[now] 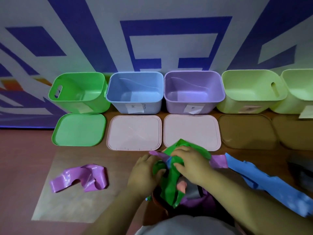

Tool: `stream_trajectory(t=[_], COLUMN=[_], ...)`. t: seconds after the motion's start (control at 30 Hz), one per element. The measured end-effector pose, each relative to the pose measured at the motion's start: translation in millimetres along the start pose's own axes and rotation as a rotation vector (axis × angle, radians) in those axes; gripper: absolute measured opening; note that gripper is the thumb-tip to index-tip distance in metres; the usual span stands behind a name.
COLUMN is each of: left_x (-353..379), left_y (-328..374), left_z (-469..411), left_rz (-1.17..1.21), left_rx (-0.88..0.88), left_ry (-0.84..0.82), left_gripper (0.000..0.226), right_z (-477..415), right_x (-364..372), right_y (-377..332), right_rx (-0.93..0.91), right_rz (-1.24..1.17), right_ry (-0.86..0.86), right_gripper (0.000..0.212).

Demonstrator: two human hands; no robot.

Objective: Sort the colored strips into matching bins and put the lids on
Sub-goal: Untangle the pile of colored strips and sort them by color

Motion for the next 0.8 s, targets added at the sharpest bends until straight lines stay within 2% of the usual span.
stream_trajectory(t=[0.1,0.2,0.27,0.43,0.63,0.73,0.8], left_x=[-5.4,-9.7,-13.1,-24.7,-22.7,-20.8,-21.1], left_y=[-6.4,-17.4,-23.3,-9.0,41.3,65.5,79.5], left_z=[-4.5,-3.9,-3.9,-5.5,-11.5,-10.5,-8.8], left_rz=[0.029,0.049,0.075,0.169,0.43,0.495,0.54], left_rx=[0.006,0.006,0.011,0.073,0.103,0.119,0.125], left_ry=[-0.009,-0.043,-0.049,-0.003,-0.062,-0.083,-0.091], left_gripper=[0.033,0.037,0.038,0.035,0.041,0.027,0.018], right_z=[-17.4,-28.0,-31.5,-30.3,-4.8,12.5,22.8], right_x=[12.9,18.7,14.5,-31.7,-105.6,-131.8,-143.5], right_y=[-8.0,-10.2,-15.3,-29.6,-40.7,-42.0,-36.8], right_rx=[-0.061,-0.061,-0.073,-0.103,-0.031,0.008,0.041], right_rz=[0.08,0.186,0.239,0.169,-0.056,-0.134,-0.234], right_ry=[-0.111,-0.229,-0.248,-0.092,0.06,0.107,0.146], right_gripper=[0.036,0.024,0.019,0.015,0.004,0.004,0.012])
Point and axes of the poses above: each hand's wrist, its own z-axis away from the middle knuckle, its own x-axis out of the palm, y = z × x, the point moved 8 cm from there along -z, towards the middle knuckle, and after that the axes turned 4 degrees about -x, right-handed, at the moved point
